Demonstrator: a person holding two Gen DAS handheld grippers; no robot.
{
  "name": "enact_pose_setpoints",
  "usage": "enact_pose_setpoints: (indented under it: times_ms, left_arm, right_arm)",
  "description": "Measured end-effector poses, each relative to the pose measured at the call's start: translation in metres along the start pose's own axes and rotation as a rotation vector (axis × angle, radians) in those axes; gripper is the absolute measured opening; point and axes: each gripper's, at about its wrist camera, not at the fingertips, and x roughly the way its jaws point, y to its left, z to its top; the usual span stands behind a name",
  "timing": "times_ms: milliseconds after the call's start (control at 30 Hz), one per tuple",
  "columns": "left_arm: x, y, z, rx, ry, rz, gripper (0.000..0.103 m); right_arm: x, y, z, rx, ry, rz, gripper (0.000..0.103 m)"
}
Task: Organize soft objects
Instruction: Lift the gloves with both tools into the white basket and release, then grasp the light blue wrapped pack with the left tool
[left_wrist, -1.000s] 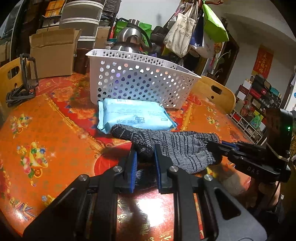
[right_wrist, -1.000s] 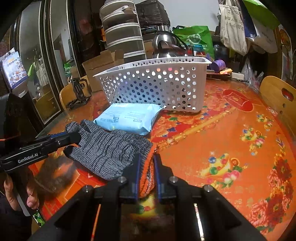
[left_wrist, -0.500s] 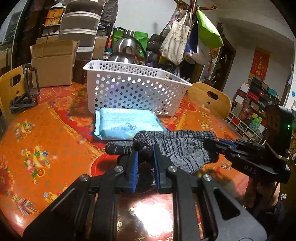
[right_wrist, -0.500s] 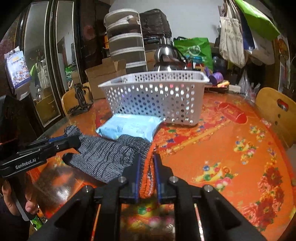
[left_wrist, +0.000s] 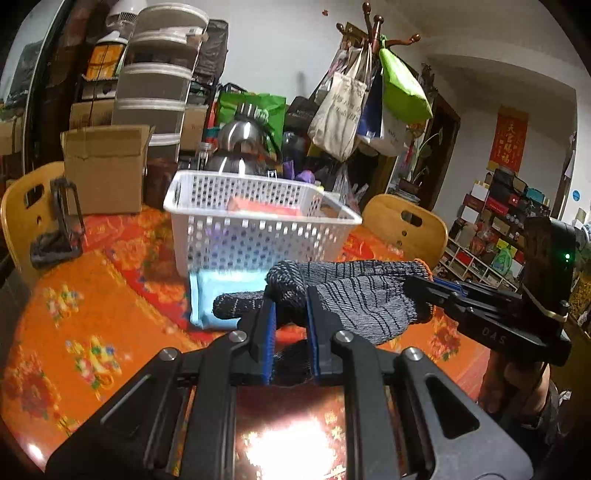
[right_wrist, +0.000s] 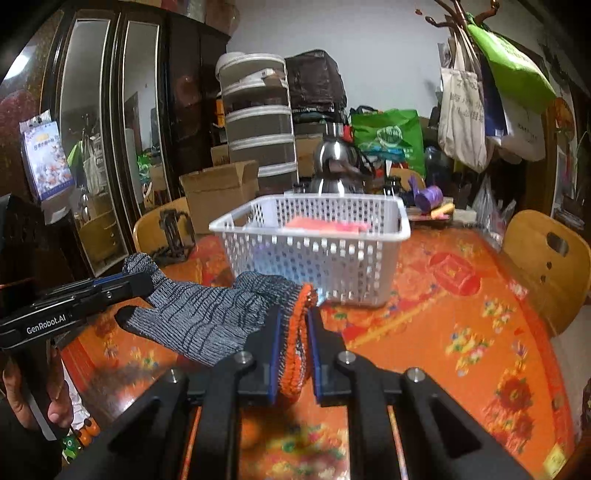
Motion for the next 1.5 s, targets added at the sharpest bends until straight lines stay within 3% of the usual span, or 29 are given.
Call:
enact_pose_setpoints:
  times_ms: [200,367,667,900,1067,1133,1167,1200,1267,1333,1500]
  left_arm:
    - [-0.006,-0.003,0.055,0.017,-0.051,0.011,0.013]
    - [0.011,-0.001,0.118,0.045,-0.075,0.045,0.013]
    - [0.095,0.027,0.212,0.016,0.016,0.085,0.013]
    - [0.18,0.042,0.232,0.021,0.094,0.158,0.013]
    - [0.215,0.052,0.23,0.005,0.114,0.188,0.014]
    - [0.224,0.056,0.227,-0.003,0.115,0.2,0.026]
    - [0.225,0.058,0.225,-0.005,0.113,0.212,0.053]
    - [0.23,0.061,0.223,-0.006,0.118,0.23,0.076]
    - [0.238,0.07,0.217,-0.019,0.139,0.268,0.085]
    - [0.237,0.075,0.21,-0.021,0.117,0.277,0.086]
    - [0.24,0.084,0.196,-0.031,0.159,0.268,0.086]
  right_arm:
    - [0.008,-0.005,0.059,-0.02,-0.046,0.006,0.012]
    - [0.039,-0.022,0.113,0.012,-0.038,0.011,0.012]
    - [0.117,-0.058,0.167,0.021,0.041,-0.027,0.012]
    - [0.182,-0.075,0.169,-0.02,0.093,-0.068,0.012]
    - [0.203,-0.087,0.165,-0.017,0.085,-0.07,0.015]
    - [0.213,-0.09,0.163,-0.023,0.108,-0.099,0.036]
    - [0.218,-0.093,0.16,-0.02,0.127,-0.124,0.064]
    - [0.221,-0.097,0.158,-0.01,0.136,-0.128,0.08]
    - [0.223,-0.104,0.152,0.016,0.154,-0.13,0.081]
    - [0.224,-0.106,0.148,0.019,0.169,-0.143,0.081]
    - [0.219,-0.104,0.145,0.013,0.184,-0.16,0.081]
